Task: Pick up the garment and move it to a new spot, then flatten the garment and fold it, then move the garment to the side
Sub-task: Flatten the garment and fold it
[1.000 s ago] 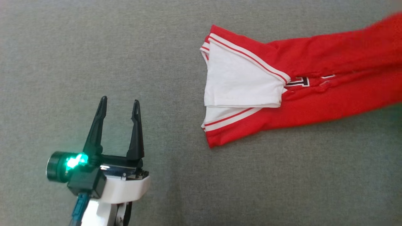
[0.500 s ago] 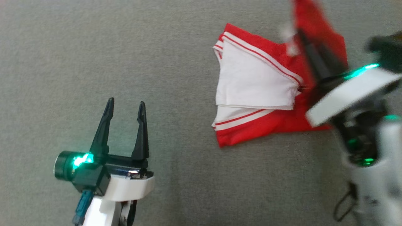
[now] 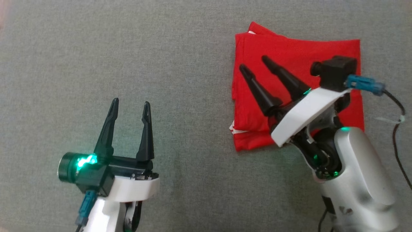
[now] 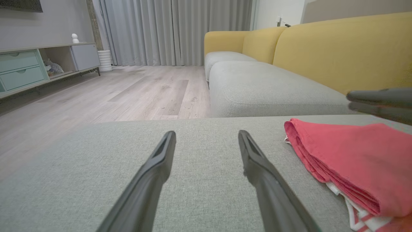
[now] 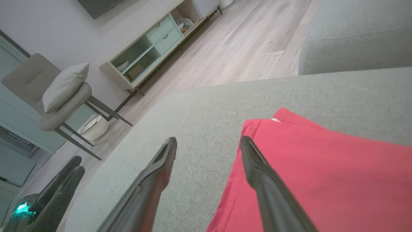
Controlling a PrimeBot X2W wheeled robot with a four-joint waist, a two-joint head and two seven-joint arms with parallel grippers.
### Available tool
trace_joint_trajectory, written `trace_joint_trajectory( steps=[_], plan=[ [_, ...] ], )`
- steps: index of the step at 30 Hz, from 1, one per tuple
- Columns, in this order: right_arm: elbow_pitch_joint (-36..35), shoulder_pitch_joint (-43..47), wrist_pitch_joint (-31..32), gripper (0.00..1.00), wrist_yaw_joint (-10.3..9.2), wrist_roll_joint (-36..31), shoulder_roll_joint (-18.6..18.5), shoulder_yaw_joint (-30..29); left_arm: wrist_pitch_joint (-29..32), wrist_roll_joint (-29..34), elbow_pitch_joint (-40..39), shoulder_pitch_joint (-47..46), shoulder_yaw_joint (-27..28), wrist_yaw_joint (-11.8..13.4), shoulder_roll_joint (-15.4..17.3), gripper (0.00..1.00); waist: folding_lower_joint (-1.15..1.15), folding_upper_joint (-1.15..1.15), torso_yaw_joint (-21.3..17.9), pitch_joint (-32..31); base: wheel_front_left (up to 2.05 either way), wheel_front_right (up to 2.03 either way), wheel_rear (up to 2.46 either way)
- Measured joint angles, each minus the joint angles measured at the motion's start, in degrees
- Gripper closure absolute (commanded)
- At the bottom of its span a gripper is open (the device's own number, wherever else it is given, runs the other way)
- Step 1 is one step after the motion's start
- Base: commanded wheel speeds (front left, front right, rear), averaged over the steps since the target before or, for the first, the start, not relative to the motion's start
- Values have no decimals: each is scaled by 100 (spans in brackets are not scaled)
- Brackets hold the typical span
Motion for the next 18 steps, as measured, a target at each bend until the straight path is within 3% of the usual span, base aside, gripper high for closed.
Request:
trace_joint_trajectory(
  steps=[5,11,13,18],
  plan=[
    [-277,5,-465,0,0,-53,-63,-387,0,-11,-4,20,75,8,-4,0,0,0,-94,-177,0,0,0],
    [-326,479,-1600,0,0,77,-708,-779,0,-67,2,127,222,5,-8,0,-1,0,-270,-533,0,0,0],
    [-122,766,-2117,0,0,-121,-968,-709,0,-142,38,257,254,4,-8,0,-1,0,-331,-696,0,0,0],
    [910,1424,-3433,0,0,-623,-1033,-668,0,-353,205,636,257,7,-7,0,-1,0,-458,-1184,0,0,0]
  ],
)
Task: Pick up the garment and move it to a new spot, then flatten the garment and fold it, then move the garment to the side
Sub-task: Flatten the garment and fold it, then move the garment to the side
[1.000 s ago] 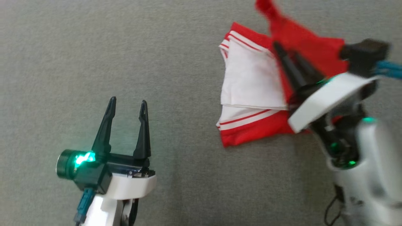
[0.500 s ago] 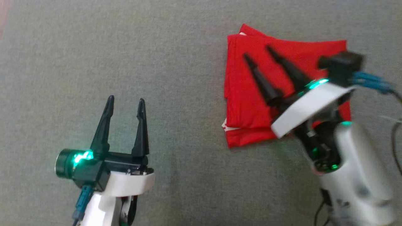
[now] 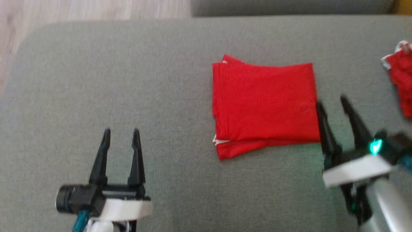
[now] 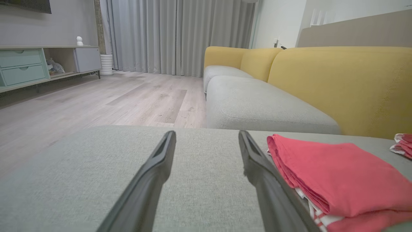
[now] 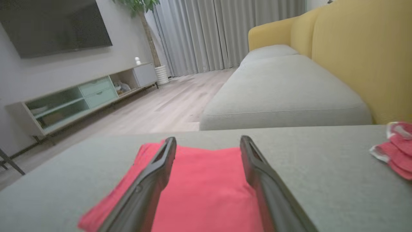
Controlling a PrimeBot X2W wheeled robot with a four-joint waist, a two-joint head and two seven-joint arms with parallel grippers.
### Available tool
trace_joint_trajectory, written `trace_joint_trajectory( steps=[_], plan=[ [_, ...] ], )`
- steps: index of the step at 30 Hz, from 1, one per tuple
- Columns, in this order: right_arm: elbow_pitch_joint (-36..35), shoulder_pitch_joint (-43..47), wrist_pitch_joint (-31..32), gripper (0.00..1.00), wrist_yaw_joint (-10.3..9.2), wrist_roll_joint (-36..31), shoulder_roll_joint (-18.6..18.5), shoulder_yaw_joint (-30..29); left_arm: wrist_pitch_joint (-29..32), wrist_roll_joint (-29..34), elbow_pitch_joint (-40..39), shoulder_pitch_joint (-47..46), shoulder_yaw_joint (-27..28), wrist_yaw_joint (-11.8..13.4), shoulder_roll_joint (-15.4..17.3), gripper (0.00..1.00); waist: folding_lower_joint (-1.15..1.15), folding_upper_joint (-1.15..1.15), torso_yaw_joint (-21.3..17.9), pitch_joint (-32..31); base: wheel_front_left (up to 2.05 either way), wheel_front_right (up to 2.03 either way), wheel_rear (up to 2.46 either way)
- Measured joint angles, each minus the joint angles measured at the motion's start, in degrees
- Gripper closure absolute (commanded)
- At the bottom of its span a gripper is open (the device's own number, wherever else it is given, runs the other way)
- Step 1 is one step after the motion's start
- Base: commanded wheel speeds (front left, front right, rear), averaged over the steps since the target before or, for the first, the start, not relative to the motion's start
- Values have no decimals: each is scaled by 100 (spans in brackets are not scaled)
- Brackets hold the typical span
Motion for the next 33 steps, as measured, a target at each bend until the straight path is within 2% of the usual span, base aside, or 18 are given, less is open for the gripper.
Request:
trace_joint_trajectory(
  steps=[4,7,13,20,33],
  plan=[
    [761,554,-321,0,0,-447,197,-130,0,-62,132,352,-2,0,3,0,-1,0,-68,-453,0,0,0],
    [661,908,-321,0,0,-799,486,-359,0,-46,237,595,16,-19,7,0,-1,0,-112,-773,0,0,0],
    [480,1210,-322,0,0,-1113,697,-443,0,182,443,785,104,-109,10,0,-1,0,-208,-1105,0,0,0],
    [494,1330,-322,0,0,-1211,832,-453,0,240,608,808,208,-155,10,0,0,0,-335,-1211,0,0,0],
    [581,1329,-322,0,0,-1235,837,-416,0,272,606,809,223,-157,10,0,1,0,-422,-1177,0,0,0]
  ],
)
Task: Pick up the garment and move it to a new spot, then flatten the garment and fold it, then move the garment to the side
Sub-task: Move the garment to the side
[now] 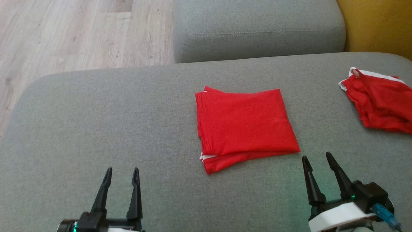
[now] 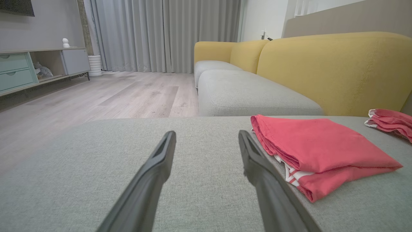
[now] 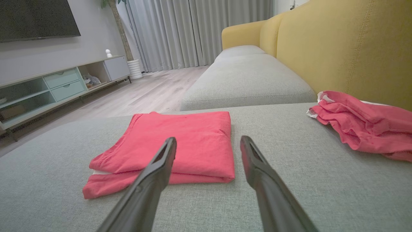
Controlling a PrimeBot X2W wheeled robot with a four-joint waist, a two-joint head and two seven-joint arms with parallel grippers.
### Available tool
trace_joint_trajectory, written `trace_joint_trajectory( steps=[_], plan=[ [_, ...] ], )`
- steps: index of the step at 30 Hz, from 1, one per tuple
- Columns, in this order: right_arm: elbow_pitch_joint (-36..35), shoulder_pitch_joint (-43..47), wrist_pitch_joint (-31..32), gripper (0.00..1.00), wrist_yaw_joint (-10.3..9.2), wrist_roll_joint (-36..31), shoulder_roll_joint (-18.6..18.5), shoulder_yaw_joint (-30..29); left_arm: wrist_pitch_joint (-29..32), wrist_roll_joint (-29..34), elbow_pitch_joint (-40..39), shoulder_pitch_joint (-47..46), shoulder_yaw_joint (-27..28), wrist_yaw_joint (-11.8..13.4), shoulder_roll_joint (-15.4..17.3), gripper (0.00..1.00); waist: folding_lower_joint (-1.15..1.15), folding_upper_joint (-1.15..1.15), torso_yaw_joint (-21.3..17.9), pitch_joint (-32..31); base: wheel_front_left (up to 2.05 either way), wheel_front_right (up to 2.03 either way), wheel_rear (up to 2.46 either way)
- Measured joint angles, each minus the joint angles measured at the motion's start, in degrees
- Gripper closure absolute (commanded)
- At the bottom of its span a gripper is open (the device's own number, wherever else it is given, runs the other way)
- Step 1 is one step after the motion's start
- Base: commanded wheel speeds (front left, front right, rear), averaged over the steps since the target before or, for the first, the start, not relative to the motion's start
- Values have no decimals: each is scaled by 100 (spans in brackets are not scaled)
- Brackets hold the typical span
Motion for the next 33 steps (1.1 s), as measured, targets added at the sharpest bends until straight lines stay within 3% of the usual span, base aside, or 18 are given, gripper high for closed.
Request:
trace_joint_trajectory(
  steps=[10,16,21,31,32,33],
  plan=[
    [59,-50,0,0,0,-75,16,-69,0,125,-205,2,-21,8,0,0,0,0,9,243,0,0,0],
    [274,-860,-1,0,0,-60,12,-135,0,199,-514,-224,-104,11,0,0,1,0,17,784,0,0,0],
    [1024,-1969,29,0,0,147,-86,-90,0,221,-649,-683,-209,13,-2,0,2,0,27,1281,0,0,0],
    [2638,-3294,870,0,0,460,-210,-59,0,218,-605,-1121,-465,55,-7,0,1,0,242,1922,0,0,0],
    [2760,-3359,903,12,0,502,-194,-41,0,215,-591,-1153,-476,59,-8,0,1,0,272,1956,0,0,0],
    [2833,-3417,909,63,0,558,-192,-36,0,215,-578,-1179,-482,60,-9,0,0,0,298,1988,0,0,0]
  ],
)
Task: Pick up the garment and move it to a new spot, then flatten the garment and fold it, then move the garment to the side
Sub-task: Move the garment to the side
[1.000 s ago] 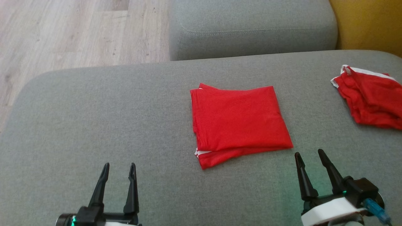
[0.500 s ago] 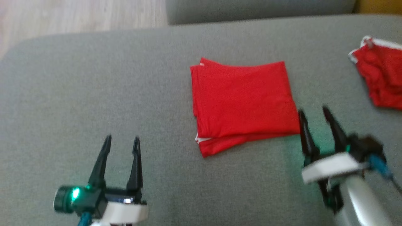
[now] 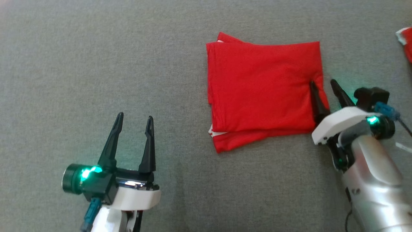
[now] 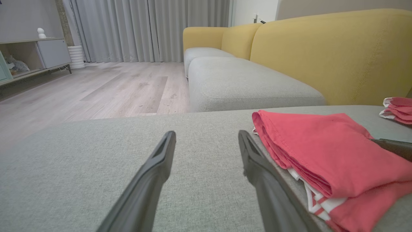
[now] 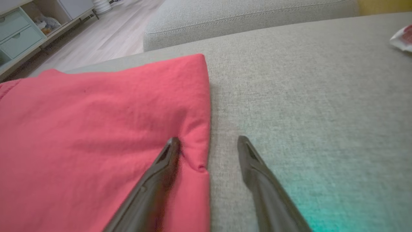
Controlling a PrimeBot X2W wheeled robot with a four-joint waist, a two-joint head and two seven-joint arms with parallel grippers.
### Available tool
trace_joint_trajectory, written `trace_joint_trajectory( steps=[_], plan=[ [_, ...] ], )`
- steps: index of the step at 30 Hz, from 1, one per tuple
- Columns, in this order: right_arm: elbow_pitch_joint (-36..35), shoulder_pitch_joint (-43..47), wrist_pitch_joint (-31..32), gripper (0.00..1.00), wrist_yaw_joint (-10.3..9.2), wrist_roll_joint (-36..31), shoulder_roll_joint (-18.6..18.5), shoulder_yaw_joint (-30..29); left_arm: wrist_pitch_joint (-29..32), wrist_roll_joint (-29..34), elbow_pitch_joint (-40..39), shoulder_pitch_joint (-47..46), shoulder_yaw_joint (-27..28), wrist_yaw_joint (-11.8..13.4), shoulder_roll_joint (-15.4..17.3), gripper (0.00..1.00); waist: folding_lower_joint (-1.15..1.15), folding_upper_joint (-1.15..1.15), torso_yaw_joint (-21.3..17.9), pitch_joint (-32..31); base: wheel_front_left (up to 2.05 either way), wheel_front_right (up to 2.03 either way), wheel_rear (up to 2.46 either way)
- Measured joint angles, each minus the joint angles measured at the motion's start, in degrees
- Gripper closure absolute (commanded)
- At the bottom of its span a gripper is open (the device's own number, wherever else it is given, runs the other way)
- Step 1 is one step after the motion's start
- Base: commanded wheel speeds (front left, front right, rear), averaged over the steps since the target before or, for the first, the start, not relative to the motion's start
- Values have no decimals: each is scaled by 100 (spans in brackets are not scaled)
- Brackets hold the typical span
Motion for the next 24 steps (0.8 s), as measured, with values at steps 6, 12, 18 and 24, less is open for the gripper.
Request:
trace_joint_trajectory(
  steps=[6,12,18,24],
  plan=[
    [83,-247,-175,100,0,41,3,163,0,-3,10,-10,20,90,-1,0,0,0,-9,121,0,0,0],
    [-192,-389,-341,100,0,-389,-263,254,0,-8,-57,-60,133,70,-1,0,0,0,-304,300,0,0,0],
    [-1126,-839,144,100,0,-790,-1063,172,0,68,-94,-370,194,-58,-3,0,1,0,-689,600,0,0,0],
    [-2419,-886,1012,100,0,-966,-1971,-221,0,159,-122,-621,211,-120,-4,0,1,0,-981,948,0,0,0]
  ],
)
